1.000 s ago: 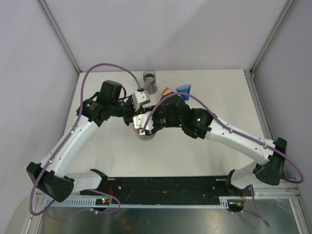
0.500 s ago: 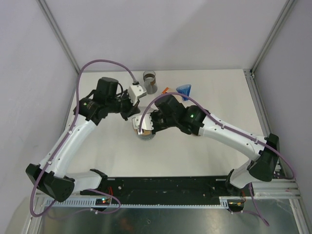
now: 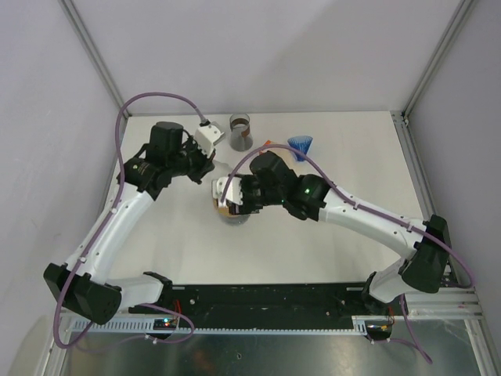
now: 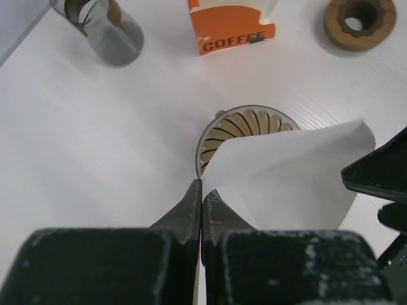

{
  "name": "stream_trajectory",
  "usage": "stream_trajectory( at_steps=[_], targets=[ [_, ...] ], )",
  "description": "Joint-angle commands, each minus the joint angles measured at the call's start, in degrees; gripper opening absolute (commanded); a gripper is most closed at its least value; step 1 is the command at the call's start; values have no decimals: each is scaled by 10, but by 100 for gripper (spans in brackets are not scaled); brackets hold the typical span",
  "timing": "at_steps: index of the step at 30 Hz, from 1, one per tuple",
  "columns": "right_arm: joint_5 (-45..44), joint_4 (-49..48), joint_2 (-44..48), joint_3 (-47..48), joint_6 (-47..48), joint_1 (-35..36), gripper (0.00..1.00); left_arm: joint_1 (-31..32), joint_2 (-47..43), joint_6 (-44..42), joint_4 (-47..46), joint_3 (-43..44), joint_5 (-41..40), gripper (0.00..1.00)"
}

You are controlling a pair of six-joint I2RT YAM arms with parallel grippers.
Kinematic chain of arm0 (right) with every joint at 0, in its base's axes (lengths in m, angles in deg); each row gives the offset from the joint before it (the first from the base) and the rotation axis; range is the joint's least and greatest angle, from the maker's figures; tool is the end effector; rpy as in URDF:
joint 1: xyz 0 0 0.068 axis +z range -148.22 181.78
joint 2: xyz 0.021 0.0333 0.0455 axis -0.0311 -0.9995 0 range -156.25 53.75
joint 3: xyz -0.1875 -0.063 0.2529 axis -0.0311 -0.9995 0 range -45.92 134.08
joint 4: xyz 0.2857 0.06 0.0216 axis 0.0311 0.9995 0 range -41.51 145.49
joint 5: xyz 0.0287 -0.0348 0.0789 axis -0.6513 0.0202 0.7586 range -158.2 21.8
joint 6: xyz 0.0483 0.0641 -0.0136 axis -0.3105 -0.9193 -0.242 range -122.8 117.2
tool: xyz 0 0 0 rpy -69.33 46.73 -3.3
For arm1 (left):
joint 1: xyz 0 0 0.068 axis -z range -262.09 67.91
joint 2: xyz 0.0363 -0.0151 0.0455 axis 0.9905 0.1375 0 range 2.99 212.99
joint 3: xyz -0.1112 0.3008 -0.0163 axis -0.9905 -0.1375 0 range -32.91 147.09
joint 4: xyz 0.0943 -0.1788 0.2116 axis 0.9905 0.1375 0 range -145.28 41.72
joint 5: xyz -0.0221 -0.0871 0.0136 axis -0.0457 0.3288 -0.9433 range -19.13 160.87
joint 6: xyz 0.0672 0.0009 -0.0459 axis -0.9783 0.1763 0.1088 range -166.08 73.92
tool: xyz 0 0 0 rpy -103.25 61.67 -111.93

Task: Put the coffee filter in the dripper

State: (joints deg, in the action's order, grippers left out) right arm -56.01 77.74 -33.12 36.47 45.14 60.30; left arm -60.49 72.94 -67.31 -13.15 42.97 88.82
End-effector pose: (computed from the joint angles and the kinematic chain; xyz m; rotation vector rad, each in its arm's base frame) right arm 0.1980 0.3521 0.3853 -1.8041 1.1943 0.3362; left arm 0.2678 -0.1294 0.4131 0.9594 1.9671 -0.3483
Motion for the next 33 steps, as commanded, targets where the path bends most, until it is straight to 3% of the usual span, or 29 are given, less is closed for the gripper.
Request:
stream_trajectory(
  at_steps=[1,7,12,18,24,28,33],
  targets=[
    [-58,-163,42,-5,-194,-3,57,-4,-19,68,-45,-16,-56,0],
    [-179,-253,55,-9,-455,-3,67,-5,-25,156,-73,-32,-94,0],
    [-310,-256,43,-11,-603,-6,67,-4,-29,192,-81,-40,-96,0],
    [-377,-241,12,-17,-670,-9,66,-5,-34,208,-86,-41,-93,0],
    [-330,-230,-20,-27,-707,-16,61,-12,-35,225,-87,-41,-79,0],
    [-315,-227,-34,-28,-710,-17,50,-21,-35,227,-88,-43,-70,0],
    [-305,-223,-39,-29,-704,-28,13,-27,-37,217,-87,-52,-41,0]
  ],
)
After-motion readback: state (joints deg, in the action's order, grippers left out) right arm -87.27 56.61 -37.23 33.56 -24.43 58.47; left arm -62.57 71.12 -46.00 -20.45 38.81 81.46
